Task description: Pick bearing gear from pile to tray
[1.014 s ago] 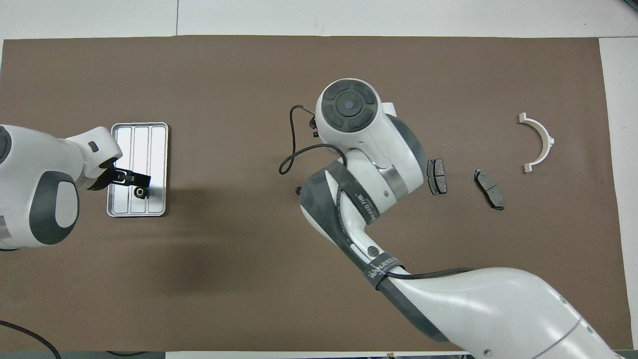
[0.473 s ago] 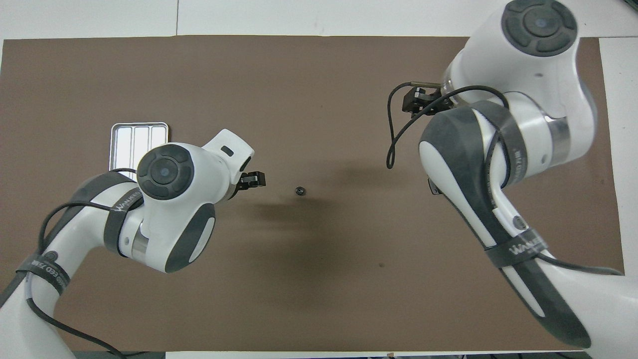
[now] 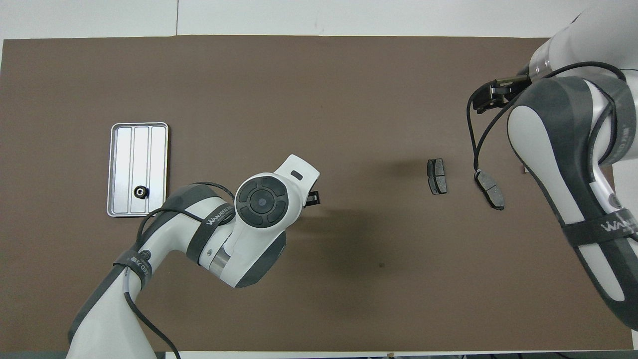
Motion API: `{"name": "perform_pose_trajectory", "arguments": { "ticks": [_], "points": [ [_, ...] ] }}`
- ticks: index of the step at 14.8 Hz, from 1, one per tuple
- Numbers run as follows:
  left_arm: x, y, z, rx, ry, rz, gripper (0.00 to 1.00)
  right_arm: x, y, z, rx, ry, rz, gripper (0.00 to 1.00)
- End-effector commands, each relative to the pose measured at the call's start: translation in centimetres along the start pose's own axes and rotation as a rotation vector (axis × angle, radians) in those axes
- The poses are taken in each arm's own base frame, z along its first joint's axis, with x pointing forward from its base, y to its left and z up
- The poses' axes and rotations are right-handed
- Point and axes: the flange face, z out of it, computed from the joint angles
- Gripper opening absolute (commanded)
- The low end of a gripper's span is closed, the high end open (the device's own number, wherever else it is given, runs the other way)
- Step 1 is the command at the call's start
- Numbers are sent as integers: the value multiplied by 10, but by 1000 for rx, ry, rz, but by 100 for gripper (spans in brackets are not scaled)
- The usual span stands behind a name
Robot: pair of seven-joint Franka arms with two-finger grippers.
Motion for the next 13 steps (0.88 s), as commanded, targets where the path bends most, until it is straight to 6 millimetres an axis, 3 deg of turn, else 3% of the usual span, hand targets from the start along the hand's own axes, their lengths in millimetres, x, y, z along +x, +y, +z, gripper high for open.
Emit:
{"name": "perform_pose_trajectory", "arguments": {
  "ticks": [1, 8, 12, 13],
  "points": [
    [7, 23, 26, -2, 21, -11, 94, -9, 10, -3, 18, -20, -24, 100],
    [18, 18, 54, 9, 62, 16, 92, -10, 9, -3, 19, -21, -24, 100],
    [23, 14, 54, 18, 75, 19, 82, -10, 10, -3, 21, -21, -21, 100],
    [23, 13, 54, 20, 73, 19, 74, -11, 10, -3, 20, -24, -21, 100]
  ]
}}
